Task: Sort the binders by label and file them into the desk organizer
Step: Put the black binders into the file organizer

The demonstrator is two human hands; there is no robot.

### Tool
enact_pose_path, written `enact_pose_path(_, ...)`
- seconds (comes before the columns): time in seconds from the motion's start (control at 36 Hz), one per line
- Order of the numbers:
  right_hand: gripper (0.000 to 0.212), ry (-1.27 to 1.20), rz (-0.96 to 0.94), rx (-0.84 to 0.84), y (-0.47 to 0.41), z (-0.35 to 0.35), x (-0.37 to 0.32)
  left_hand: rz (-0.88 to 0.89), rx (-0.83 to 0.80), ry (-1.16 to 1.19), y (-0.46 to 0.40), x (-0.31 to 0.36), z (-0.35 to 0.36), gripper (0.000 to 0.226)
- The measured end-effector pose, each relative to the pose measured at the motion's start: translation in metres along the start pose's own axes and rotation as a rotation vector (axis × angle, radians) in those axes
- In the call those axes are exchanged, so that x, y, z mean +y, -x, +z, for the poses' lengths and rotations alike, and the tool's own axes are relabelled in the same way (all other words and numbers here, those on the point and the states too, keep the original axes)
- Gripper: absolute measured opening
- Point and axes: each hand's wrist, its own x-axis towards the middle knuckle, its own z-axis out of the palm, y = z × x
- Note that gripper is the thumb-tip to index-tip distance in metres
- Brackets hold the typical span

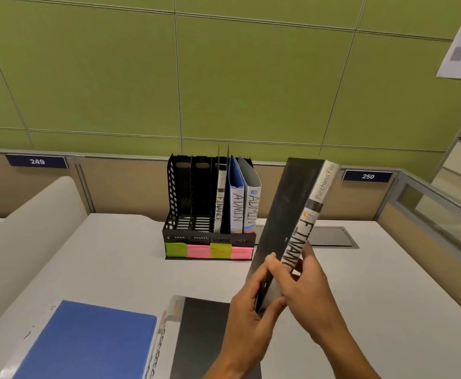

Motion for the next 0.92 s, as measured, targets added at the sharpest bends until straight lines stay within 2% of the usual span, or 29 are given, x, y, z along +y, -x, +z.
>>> enact_pose_path(0.14, 0.014, 0.086, -0.061, 0.015, -0.016, 0.021, 0.0, 0.03, 0.004, -0.011, -0.012, 0.0, -0.023, 0.062)
enact_pose_path(0.25, 0.006, 0.09, -0.093, 0.07, -0.025, 0.037, 0.0, 0.012, 0.005, 0.037, -0.031, -0.01, -0.055, 0.045)
enact_pose_path(0.42, 0.012, 0.168, -0.115, 0.147, -0.038, 0.062, 0.003, -0.02, 0.076, 0.005, -0.073, -0.03, -0.111, 0.033)
enact_pose_path(0.53, 0.034, 0.249, -0.13, 0.179, -0.052, 0.069, 0.006, -0.161, 0.145, -0.069, -0.111, -0.053, -0.145, 0.032)
enact_pose_path(0.58, 0.032, 0.257, -0.135, 0.187, -0.059, 0.071, 0.005, -0.251, 0.151, -0.133, -0.13, -0.069, -0.158, 0.03)
enact_pose_path(0.67, 0.019, 0.264, -0.166, 0.171, -0.071, 0.075, 0.003, -0.328, 0.111, -0.281, -0.157, -0.094, -0.173, 0.039)
enact_pose_path(0.89, 0.017, 0.219, -0.212, 0.169, -0.084, 0.083, -0.006, -0.343, 0.082, -0.654, -0.19, -0.136, -0.189, 0.051)
enact_pose_path(0.92, 0.017, 0.246, -0.18, 0.168, -0.102, 0.094, 0.007, -0.363, 0.03, -0.678, -0.207, -0.168, -0.19, 0.053)
